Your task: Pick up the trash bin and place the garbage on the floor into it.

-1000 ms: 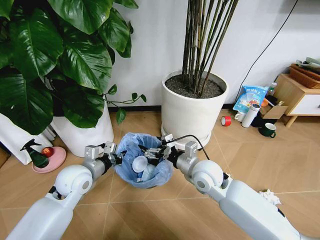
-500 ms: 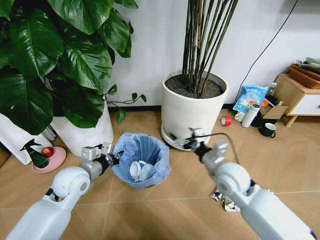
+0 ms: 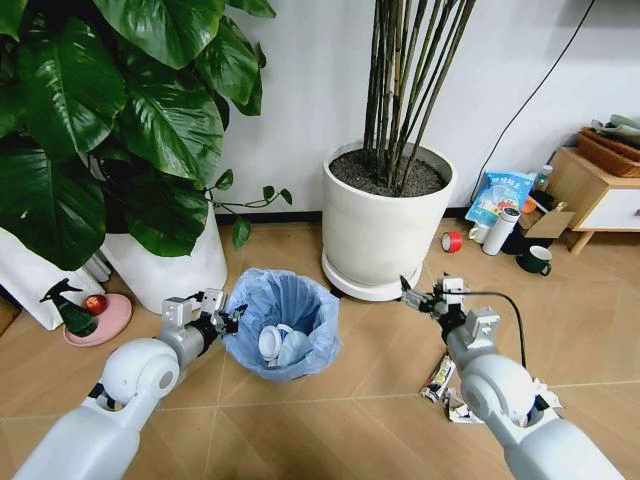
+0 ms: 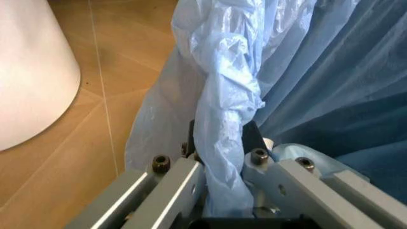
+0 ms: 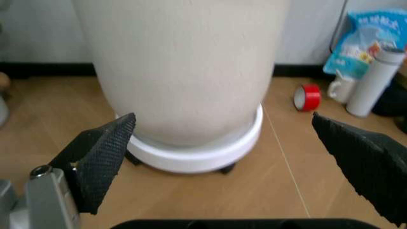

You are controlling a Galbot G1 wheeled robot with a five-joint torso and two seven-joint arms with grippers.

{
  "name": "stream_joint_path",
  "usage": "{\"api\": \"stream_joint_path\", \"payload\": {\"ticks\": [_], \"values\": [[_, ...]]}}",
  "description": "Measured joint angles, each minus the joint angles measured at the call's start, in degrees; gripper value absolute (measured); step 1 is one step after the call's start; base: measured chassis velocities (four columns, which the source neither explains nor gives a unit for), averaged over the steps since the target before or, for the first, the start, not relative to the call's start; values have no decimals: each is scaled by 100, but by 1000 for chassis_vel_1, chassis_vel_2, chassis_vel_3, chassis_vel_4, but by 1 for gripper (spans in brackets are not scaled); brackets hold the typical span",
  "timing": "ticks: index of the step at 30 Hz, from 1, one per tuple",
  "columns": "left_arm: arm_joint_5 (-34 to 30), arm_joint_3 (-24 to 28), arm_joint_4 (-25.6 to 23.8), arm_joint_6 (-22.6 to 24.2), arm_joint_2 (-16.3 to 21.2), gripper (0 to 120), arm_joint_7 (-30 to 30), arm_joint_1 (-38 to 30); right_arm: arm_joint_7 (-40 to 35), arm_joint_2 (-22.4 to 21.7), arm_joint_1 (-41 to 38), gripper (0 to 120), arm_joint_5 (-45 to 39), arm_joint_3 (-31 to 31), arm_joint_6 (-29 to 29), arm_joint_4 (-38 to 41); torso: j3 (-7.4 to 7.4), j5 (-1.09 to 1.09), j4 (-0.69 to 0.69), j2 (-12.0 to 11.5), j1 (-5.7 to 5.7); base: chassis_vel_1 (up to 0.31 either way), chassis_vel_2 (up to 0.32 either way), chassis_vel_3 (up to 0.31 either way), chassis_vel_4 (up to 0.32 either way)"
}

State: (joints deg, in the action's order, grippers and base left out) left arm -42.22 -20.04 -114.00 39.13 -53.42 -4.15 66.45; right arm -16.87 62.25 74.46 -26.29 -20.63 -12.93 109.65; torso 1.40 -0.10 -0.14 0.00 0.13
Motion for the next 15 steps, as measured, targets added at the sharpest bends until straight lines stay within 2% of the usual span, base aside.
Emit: {"api": "stream_joint_path", "payload": {"ticks": [3,7,10,15], "values": [[-1,16,-21,0,0,0,-5,-1,-18,165,75,100,113,-13,0,-141,0,-1,0,0,0,0,0,0,0],[-3,28,-22,1,-7,0,-6,-7,-499,505,175,100,109,-55,-142,-411,0,-2,0,0,0,0,0,0,0],[6,31,-23,1,-20,0,10,-4,-897,875,190,100,92,-205,-172,-897,0,-1,0,0,0,0,0,0,0],[8,36,-23,1,-25,0,26,-25,-941,1097,108,100,71,-459,-152,-1666,0,-1,0,0,0,0,0,0,0]]}}
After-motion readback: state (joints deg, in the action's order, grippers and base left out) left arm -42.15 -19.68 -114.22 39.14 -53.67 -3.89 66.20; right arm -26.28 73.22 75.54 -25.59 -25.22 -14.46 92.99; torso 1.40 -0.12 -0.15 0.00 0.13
